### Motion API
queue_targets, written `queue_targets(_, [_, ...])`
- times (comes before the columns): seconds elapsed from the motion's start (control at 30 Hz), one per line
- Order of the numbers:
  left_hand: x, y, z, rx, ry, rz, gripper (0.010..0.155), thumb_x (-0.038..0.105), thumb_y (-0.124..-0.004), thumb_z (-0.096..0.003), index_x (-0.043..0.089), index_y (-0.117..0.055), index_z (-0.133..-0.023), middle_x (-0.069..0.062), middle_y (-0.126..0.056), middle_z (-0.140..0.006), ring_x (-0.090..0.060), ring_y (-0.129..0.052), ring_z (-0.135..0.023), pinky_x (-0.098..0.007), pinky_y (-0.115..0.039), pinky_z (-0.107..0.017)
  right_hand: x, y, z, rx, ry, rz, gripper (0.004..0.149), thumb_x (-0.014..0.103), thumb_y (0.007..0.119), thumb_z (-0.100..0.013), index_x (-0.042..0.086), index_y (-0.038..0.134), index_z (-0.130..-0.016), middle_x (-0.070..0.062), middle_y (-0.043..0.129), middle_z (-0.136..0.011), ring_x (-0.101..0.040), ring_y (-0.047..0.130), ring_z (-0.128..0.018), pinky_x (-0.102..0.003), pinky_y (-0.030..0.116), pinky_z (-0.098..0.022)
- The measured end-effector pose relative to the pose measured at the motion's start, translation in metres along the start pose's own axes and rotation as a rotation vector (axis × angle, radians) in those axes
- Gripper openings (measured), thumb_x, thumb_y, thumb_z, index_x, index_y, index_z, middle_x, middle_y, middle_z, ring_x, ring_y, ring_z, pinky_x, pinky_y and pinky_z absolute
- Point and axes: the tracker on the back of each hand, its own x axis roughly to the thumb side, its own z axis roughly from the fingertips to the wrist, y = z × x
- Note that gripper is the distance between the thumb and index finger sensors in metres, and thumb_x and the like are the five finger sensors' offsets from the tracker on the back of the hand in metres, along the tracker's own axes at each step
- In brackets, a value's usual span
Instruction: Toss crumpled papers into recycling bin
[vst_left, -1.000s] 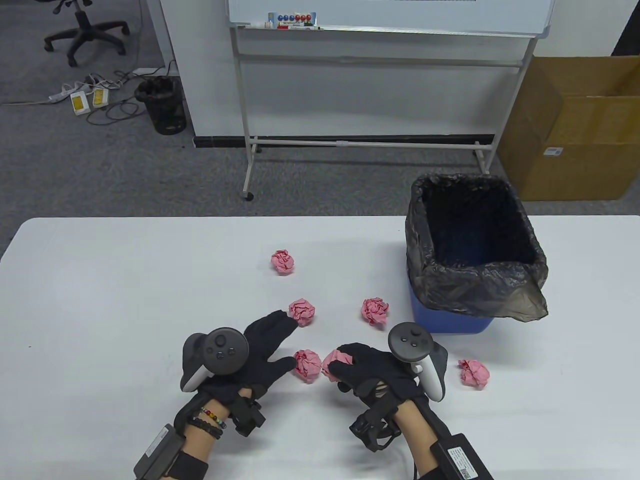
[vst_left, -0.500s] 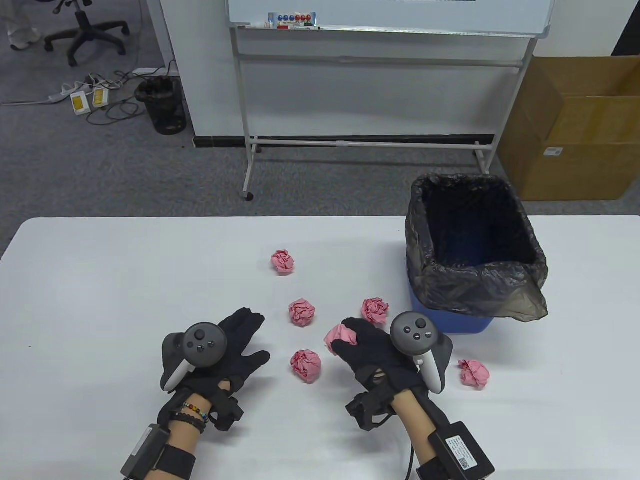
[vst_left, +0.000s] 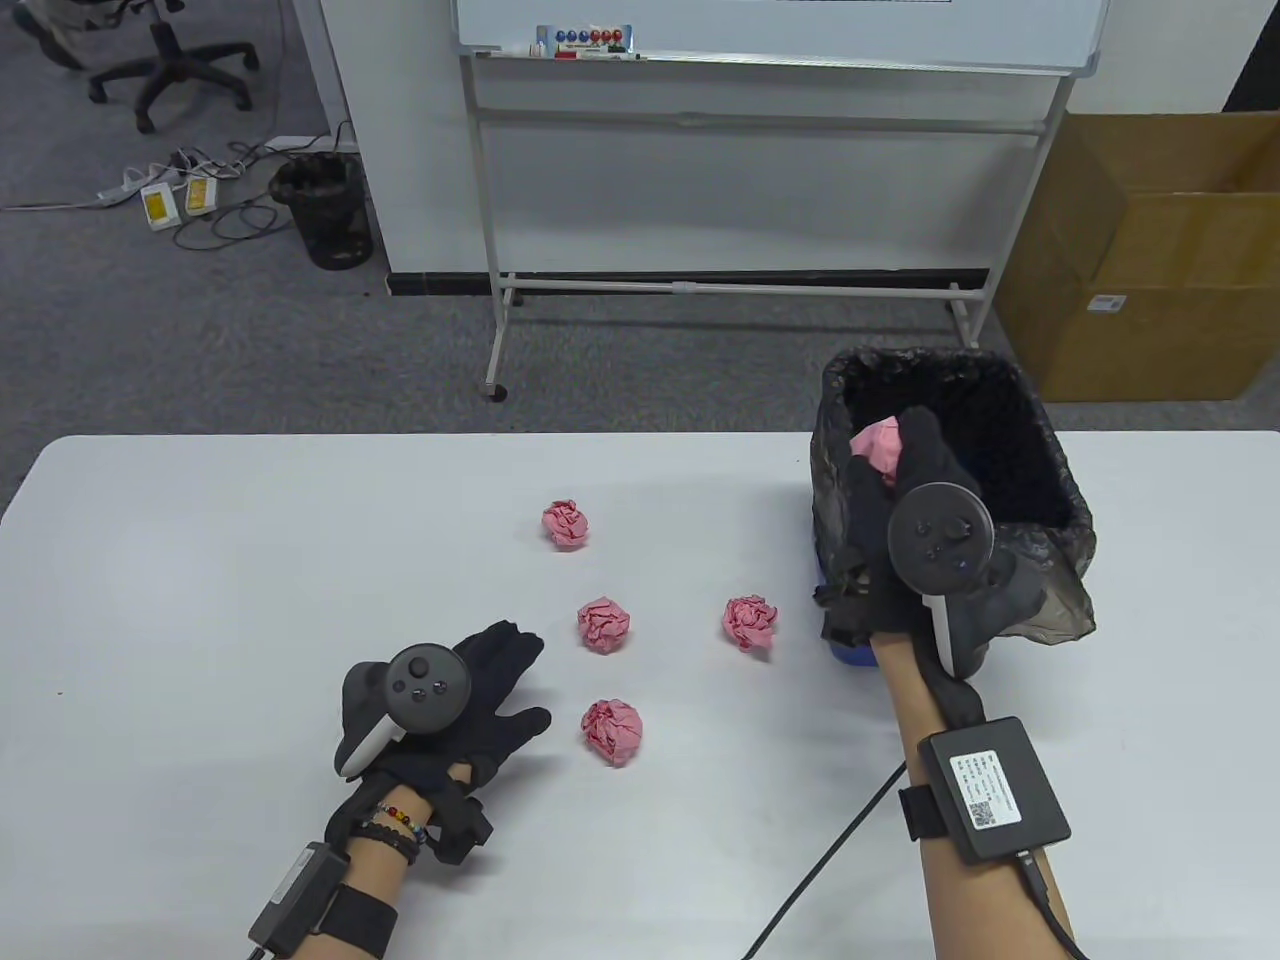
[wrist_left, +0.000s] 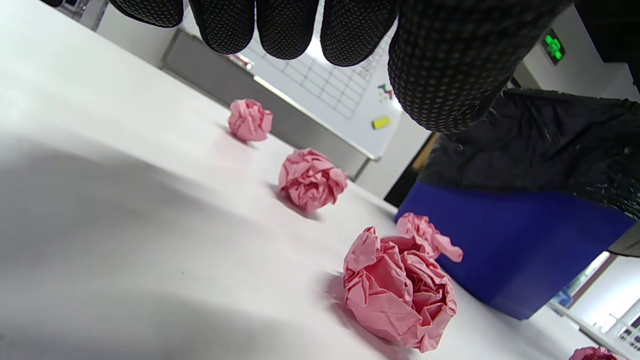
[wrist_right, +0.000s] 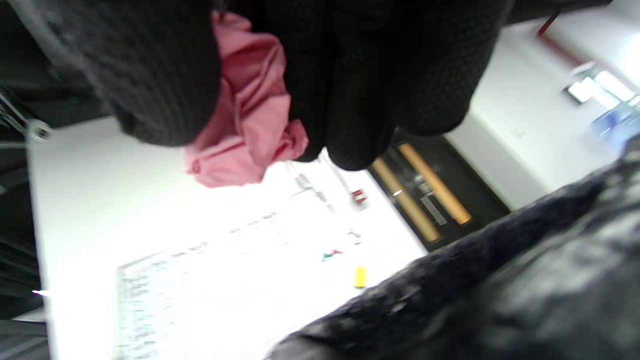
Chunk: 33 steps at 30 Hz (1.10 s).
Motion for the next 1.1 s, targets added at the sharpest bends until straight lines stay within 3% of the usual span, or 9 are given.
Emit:
queue_targets(0.03, [0.001,0.001,0.0,0.002,-0.001,-0.001,0.077,0.047,-0.086,-0.0446,0.022,-0.054,-0.11,-0.013,-0.045,-0.122,-0.045,-0.048,-0.111,-0.066,-0.047,-0.076,-0.003,0.002,-0.003,0.013,0.02,0.022,0.072,0.046,0.088,-0.036,0.023,0.066,-0.1,-0.005,0.086,-0.096,-0.031,0.09,-0.088,-0.046,0.078,-0.061])
queue_targets(0.1, [0.002,0.003,0.001,0.011,-0.009,-0.003,0.077,0.048,-0.086,-0.0446,0.022,-0.053,-0.11,-0.013,-0.045,-0.122,-0.045,-0.048,-0.111,-0.066,-0.047,-0.075,-0.009,0.011,-0.009,0.116,0.086,0.13,0.091,0.054,0.087,-0.033,0.025,0.044,-0.108,-0.006,0.057,-0.114,-0.037,0.064,-0.106,-0.052,0.061,-0.073])
queue_targets(0.17, [0.003,0.004,0.001,0.013,-0.011,-0.003,0.077,0.048,-0.085,-0.0447,0.022,-0.053,-0.11,-0.014,-0.044,-0.122,-0.046,-0.047,-0.111,-0.067,-0.046,-0.075,-0.013,0.012,-0.01,0.132,0.07,0.158,0.094,0.057,0.086,-0.032,0.028,0.039,-0.109,-0.005,0.05,-0.117,-0.038,0.056,-0.109,-0.053,0.056,-0.075])
queue_targets(0.73, [0.002,0.004,0.002,-0.004,0.0,-0.045,0.077,0.048,-0.084,-0.0452,0.022,-0.052,-0.11,-0.014,-0.044,-0.122,-0.046,-0.046,-0.111,-0.068,-0.046,-0.075,0.036,0.017,0.054,0.394,-0.339,0.091,0.09,0.059,0.085,-0.033,0.029,0.047,-0.109,-0.003,0.059,-0.115,-0.034,0.059,-0.109,-0.052,0.058,-0.075])
queue_targets(1.1, [0.0,0.011,0.004,0.015,0.008,-0.044,0.077,0.048,-0.084,-0.0454,0.022,-0.052,-0.111,-0.014,-0.044,-0.122,-0.046,-0.046,-0.111,-0.067,-0.046,-0.075,0.07,0.071,0.139,0.678,-0.613,0.098,0.088,0.059,0.085,-0.033,0.03,0.05,-0.108,-0.002,0.063,-0.113,-0.032,0.065,-0.107,-0.05,0.062,-0.073])
